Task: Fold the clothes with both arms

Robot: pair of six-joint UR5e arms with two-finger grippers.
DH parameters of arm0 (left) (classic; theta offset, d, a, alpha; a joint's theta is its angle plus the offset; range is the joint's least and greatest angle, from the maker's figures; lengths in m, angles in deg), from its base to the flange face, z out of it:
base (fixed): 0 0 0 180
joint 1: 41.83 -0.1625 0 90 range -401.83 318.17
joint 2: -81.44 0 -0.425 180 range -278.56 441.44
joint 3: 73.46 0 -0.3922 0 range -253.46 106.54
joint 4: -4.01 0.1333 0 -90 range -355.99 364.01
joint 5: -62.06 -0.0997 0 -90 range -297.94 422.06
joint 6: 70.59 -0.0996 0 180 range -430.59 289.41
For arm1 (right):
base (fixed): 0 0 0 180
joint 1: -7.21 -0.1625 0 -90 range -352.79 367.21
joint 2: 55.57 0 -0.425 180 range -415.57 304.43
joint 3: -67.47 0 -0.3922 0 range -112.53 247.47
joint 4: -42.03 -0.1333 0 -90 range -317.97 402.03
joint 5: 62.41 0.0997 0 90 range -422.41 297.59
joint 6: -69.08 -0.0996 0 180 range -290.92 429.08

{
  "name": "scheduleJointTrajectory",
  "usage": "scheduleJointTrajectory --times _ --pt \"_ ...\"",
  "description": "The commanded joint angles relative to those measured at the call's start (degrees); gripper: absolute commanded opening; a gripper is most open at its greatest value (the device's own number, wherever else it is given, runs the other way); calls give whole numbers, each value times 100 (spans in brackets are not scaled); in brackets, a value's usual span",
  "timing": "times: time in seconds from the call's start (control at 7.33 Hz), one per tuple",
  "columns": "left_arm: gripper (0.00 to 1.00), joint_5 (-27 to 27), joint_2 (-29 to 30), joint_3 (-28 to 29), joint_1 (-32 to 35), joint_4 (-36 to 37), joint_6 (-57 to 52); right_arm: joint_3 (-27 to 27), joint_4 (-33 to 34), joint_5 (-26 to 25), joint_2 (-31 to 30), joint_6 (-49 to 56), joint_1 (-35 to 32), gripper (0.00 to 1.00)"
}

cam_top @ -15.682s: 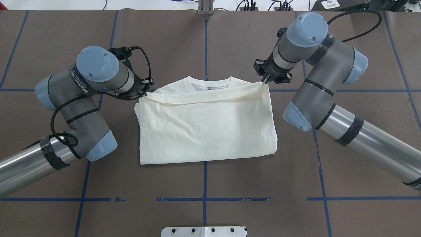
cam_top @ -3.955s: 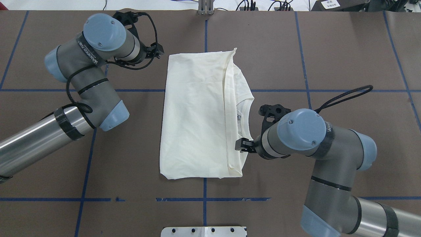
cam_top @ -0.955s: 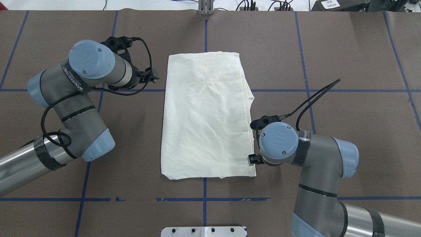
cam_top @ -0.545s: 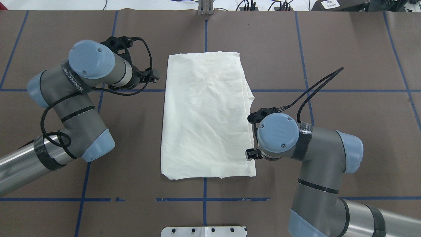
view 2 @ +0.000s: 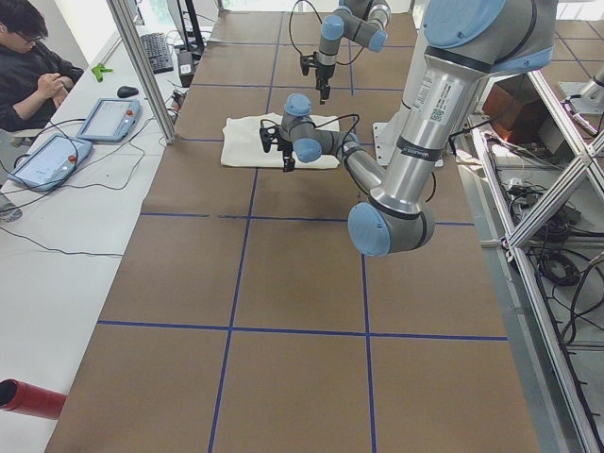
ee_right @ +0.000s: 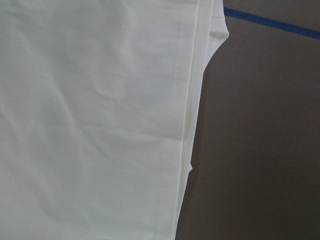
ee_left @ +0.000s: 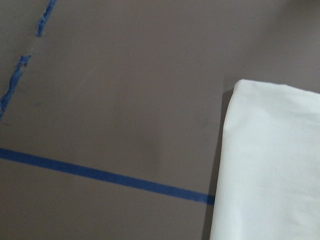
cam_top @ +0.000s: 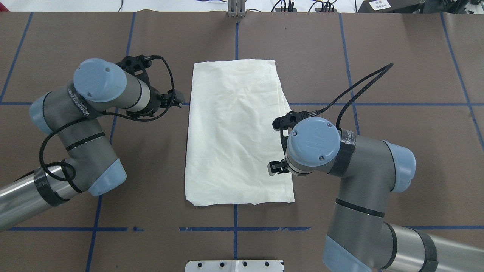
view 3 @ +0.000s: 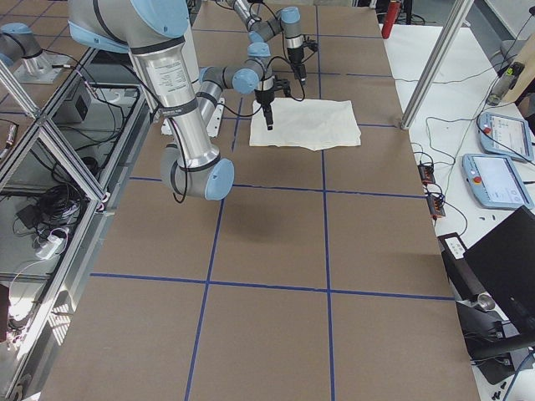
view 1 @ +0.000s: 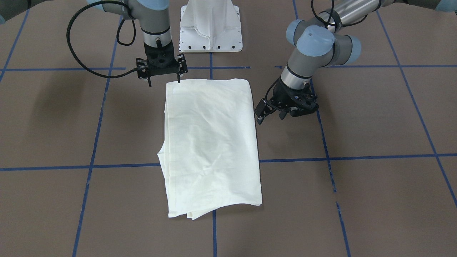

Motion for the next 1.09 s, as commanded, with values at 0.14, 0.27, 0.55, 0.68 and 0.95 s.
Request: scheduleJointTrajectory --times 0.14,0.27,0.55,0.68,0.95 --pt "100 -741 -170 -753 -1413 900 1702 -73 -120 149 -36 -103 -74 100" --pt "99 -849 -100 -886 -1626 1288 1967 -55 -356 141 -123 -103 -83 100" --pt "96 -876 102 -843 -1751 1748 2014 -64 -393 132 -151 -103 -83 100" --pt "95 -1007 102 -808 -1742 1749 2014 -55 -393 123 -151 -103 -91 100" --pt "94 -1140 102 -712 -1724 1757 2014 -55 -393 123 -151 -103 -118 100"
